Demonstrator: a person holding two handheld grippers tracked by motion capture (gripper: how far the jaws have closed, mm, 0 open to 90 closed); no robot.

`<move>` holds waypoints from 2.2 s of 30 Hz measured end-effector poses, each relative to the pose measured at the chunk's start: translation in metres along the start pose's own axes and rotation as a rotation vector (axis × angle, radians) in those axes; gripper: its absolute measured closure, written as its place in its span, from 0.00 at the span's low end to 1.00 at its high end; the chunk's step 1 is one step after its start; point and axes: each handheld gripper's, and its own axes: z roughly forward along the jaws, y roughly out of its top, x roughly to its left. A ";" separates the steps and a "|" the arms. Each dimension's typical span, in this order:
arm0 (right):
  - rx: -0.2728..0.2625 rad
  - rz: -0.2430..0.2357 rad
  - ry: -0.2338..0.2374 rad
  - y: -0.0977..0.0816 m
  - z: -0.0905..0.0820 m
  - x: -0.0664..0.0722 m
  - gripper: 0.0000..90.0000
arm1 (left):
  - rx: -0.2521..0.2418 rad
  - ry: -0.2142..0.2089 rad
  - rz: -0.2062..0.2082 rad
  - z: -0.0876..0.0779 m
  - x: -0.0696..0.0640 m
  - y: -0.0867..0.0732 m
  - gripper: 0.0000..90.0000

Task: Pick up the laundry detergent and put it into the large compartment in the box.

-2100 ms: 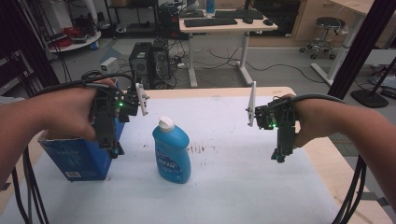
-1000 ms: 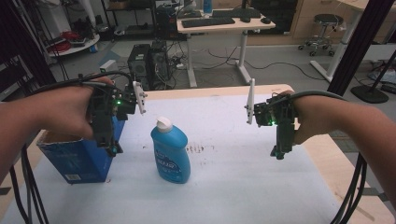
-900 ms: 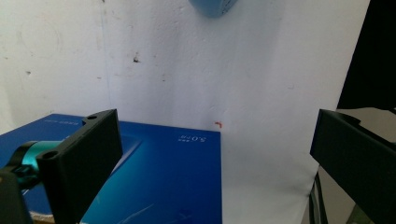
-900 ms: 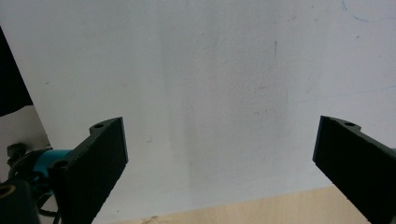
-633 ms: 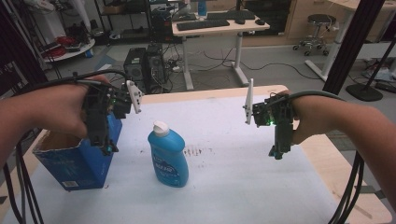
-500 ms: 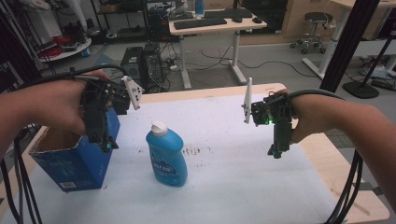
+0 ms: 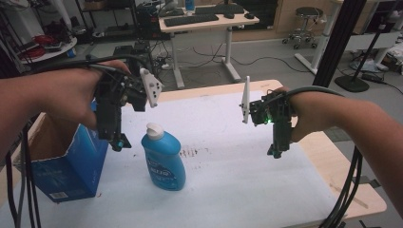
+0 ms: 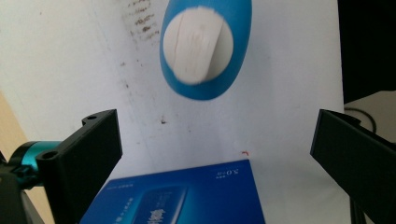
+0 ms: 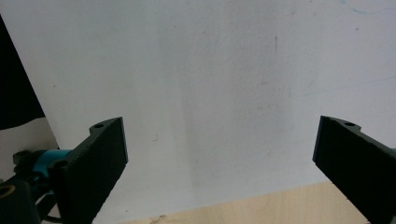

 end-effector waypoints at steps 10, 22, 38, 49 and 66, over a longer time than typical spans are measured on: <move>-0.001 0.011 -0.004 -0.001 0.001 -0.002 0.02 | 0.010 -0.018 0.058 0.022 0.010 0.013 0.02; 0.012 0.006 0.001 0.004 0.004 -0.004 0.02 | -0.076 -0.068 0.049 0.056 0.021 0.012 0.02; 0.003 -0.001 -0.005 0.006 0.006 -0.006 0.02 | -0.052 -0.071 0.079 0.073 0.020 0.026 0.02; 0.005 -0.004 -0.008 0.007 0.006 -0.005 0.02 | -0.017 -0.055 0.088 0.075 0.016 0.029 0.02; 0.013 -0.001 -0.006 0.006 0.008 -0.007 0.02 | 0.003 -0.062 0.091 0.074 0.016 0.031 0.14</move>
